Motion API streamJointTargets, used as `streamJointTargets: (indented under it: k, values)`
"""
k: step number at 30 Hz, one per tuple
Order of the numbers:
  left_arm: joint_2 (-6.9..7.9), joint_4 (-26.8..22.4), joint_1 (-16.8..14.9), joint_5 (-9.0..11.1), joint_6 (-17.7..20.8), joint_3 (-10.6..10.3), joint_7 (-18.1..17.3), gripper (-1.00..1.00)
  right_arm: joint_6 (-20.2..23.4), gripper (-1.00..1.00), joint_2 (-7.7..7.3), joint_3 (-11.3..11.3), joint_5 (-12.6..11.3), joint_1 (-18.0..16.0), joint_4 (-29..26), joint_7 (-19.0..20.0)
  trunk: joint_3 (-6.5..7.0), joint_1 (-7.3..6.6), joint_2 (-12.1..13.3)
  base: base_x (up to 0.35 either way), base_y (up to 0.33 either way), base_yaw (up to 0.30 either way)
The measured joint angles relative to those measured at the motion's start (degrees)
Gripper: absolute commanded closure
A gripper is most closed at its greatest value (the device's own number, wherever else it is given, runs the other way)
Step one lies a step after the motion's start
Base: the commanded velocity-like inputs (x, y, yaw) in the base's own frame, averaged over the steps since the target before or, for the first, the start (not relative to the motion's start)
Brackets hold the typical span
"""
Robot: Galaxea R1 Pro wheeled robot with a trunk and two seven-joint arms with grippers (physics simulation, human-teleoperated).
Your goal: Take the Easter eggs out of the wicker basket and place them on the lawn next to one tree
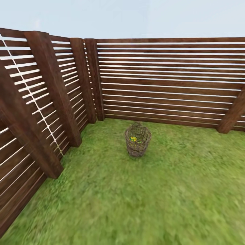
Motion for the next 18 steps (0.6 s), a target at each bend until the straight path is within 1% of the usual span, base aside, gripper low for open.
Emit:
streamJointTargets:
  k: [3,5,10,13,16,18]
  values:
    - [0.21,-0.34,0.01,0.0,-0.08,0.1,-0.05,-1.0,0.09,-1.0,-0.15,0.05,0.09,0.0,0.02,0.04,0.0,0.0,0.0,0.322,0.0,0.0]
    - [0.18,-0.43,0.01,0.0,-0.11,0.05,-0.11,-1.0,0.11,-1.0,-0.02,0.08,0.12,0.0,0.01,0.05,0.0,-0.01,0.0,0.334,0.0,0.0]
    - [0.68,-0.49,0.01,0.0,-0.14,0.07,-0.16,-1.0,-0.02,-1.0,0.06,0.02,-0.04,0.0,-0.01,0.05,0.0,-0.01,0.0,0.338,0.0,0.0]
    - [0.69,-0.43,0.01,-0.04,-0.14,-0.1,-0.2,-1.0,-0.05,-1.0,0.09,0.01,-0.05,0.0,-0.02,0.05,0.0,-0.01,0.0,0.339,0.0,0.0]
    - [0.67,-0.41,0.01,-0.1,-0.09,-0.18,-0.24,-1.0,-0.01,-1.0,-0.21,0.02,-0.07,0.0,0.0,0.05,0.0,-0.01,0.0,0.339,0.0,0.0]
    - [0.5,-0.36,0.01,-0.18,-0.04,-0.23,-0.25,-1.0,0.18,-1.0,-0.04,0.07,0.08,0.0,0.04,0.05,0.0,-0.01,0.0,0.339,0.0,0.0]
